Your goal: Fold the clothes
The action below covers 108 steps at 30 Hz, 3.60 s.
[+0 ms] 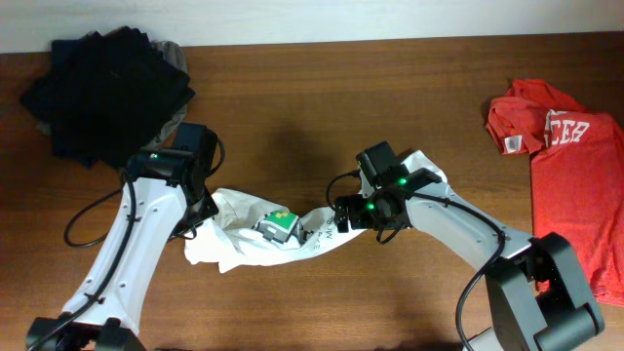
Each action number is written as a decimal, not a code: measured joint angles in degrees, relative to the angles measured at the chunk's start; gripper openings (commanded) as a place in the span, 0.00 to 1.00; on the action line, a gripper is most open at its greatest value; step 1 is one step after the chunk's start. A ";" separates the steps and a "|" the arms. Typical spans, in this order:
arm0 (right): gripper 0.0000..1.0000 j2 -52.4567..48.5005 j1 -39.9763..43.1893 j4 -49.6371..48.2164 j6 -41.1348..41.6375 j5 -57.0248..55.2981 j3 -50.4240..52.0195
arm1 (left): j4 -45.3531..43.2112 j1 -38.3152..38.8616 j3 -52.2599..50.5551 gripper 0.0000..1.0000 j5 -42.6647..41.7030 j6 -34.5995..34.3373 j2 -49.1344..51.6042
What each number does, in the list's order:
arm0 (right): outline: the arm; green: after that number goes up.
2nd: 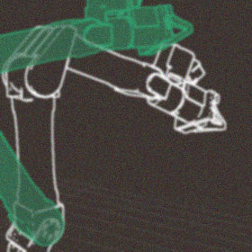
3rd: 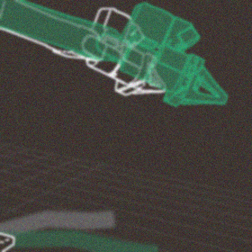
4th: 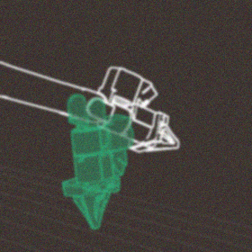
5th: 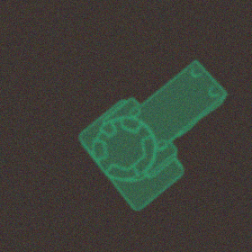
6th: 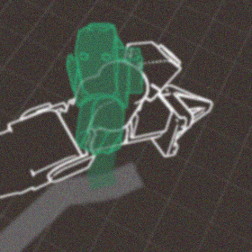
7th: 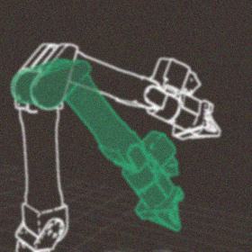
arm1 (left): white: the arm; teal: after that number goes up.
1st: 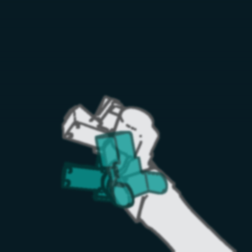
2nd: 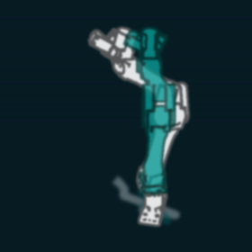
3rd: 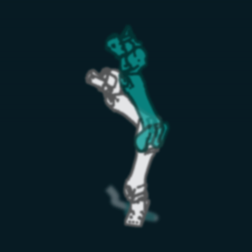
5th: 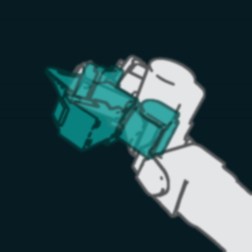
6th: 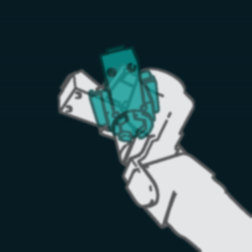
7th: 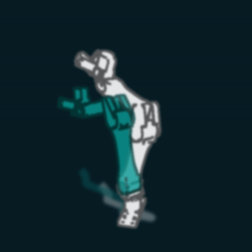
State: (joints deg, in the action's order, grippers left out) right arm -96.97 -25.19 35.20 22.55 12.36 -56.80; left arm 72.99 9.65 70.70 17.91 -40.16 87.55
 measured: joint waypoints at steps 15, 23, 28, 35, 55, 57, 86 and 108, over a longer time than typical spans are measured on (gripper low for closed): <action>0.04 -1.62 0.04 -5.62 1.81 -2.05 -0.11 | -0.02 0.00 0.00 0.00 0.00 0.00 0.00; 0.04 -4.98 1.27 0.90 2.05 -1.95 -4.44 | 0.02 0.00 0.00 0.00 0.00 0.00 0.00; 0.09 -4.63 5.99 6.14 1.11 -2.03 -18.32 | 0.02 0.00 0.00 0.01 -0.13 0.00 0.00; 0.98 -3.93 9.25 0.76 -0.57 -2.23 -23.47 | -0.74 0.00 0.00 0.01 -0.68 0.00 0.00; 1.00 -5.88 24.92 28.15 -3.37 -3.74 -24.70 | -1.57 0.00 0.00 0.00 -1.68 0.00 0.00; 0.98 -5.73 23.82 24.24 -3.52 -3.74 -19.52 | -1.66 0.00 0.00 0.00 -1.68 0.00 0.00; 0.04 -7.58 18.71 0.70 -1.66 -2.60 -3.67 | -1.79 0.00 0.00 0.01 -1.92 0.00 0.00; 0.04 0.22 28.59 59.52 -1.95 -1.99 -64.59 | 23.26 0.02 43.15 0.00 -2.14 0.52 -15.43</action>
State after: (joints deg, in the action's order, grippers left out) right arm -96.75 3.40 94.72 20.60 10.37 -121.38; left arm 96.25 9.67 113.84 15.77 -39.64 72.12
